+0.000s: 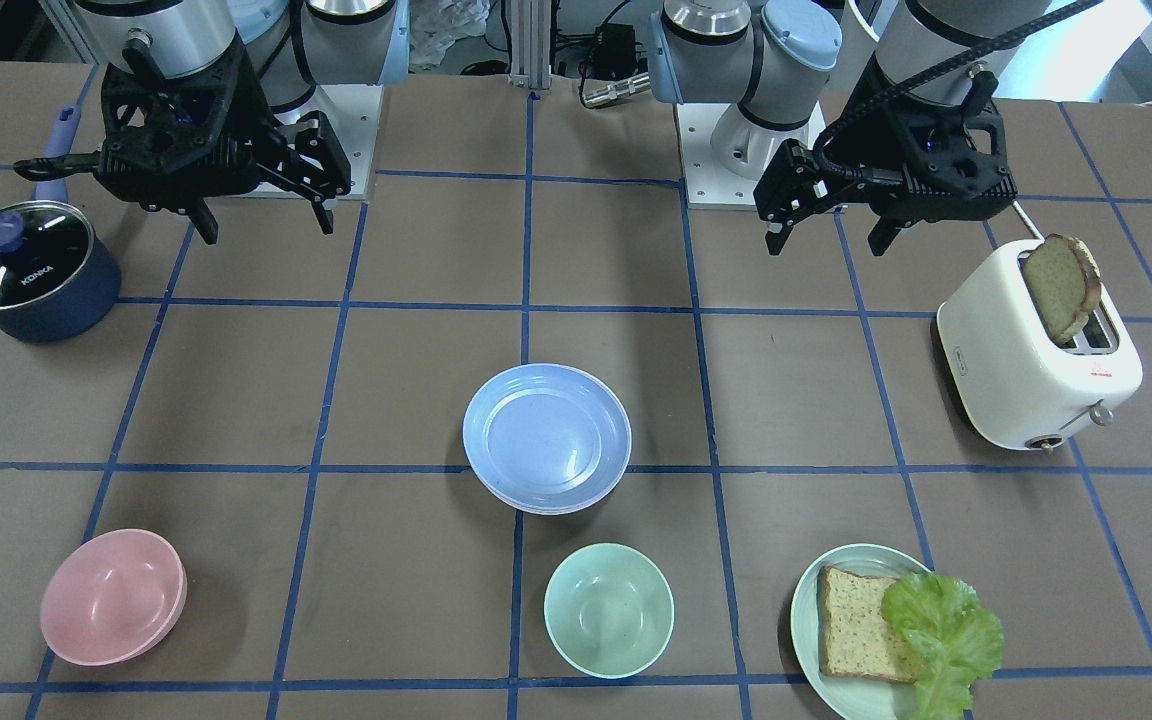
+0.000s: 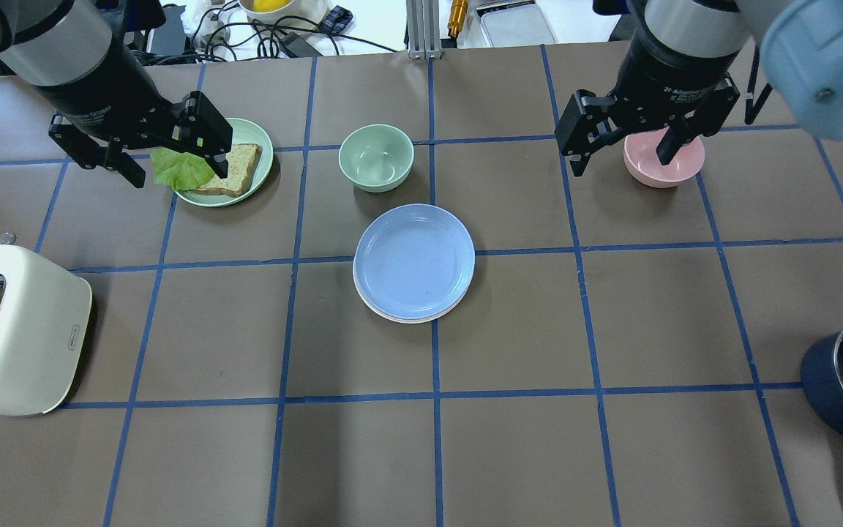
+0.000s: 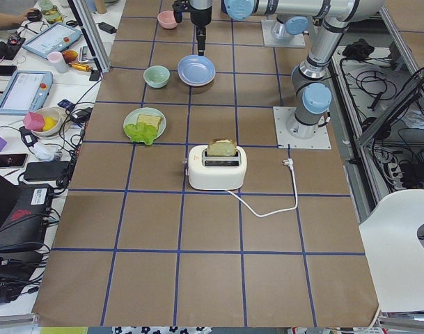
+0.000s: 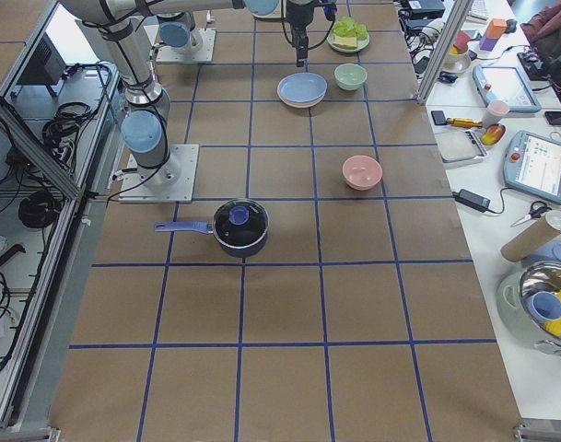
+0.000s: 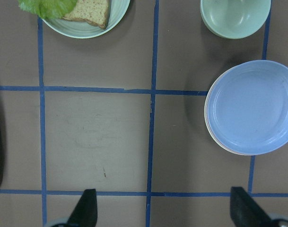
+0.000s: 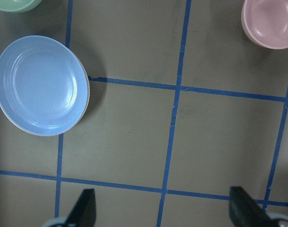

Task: Stack three plates with pink and blue

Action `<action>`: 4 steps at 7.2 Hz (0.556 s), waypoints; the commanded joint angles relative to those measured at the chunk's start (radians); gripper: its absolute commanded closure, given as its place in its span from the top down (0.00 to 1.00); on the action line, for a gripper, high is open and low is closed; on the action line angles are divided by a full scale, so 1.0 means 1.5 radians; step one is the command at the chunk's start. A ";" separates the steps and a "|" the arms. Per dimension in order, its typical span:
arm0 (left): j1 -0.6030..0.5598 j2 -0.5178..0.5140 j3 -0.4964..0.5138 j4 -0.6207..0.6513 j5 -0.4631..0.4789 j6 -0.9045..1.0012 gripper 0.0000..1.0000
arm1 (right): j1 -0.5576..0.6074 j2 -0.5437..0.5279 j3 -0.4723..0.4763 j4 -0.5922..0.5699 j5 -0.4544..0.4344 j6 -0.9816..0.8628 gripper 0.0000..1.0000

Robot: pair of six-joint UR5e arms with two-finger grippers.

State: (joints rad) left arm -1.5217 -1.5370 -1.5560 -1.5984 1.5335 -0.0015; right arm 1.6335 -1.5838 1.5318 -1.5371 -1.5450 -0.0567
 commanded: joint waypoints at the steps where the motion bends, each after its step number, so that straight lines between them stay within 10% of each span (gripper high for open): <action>1: 0.000 0.000 0.000 0.000 0.000 0.000 1.00 | 0.000 -0.001 -0.001 0.000 -0.002 0.000 0.99; 4: 0.000 0.000 0.000 0.000 0.000 0.000 1.00 | 0.000 -0.003 -0.001 0.001 -0.013 0.000 0.99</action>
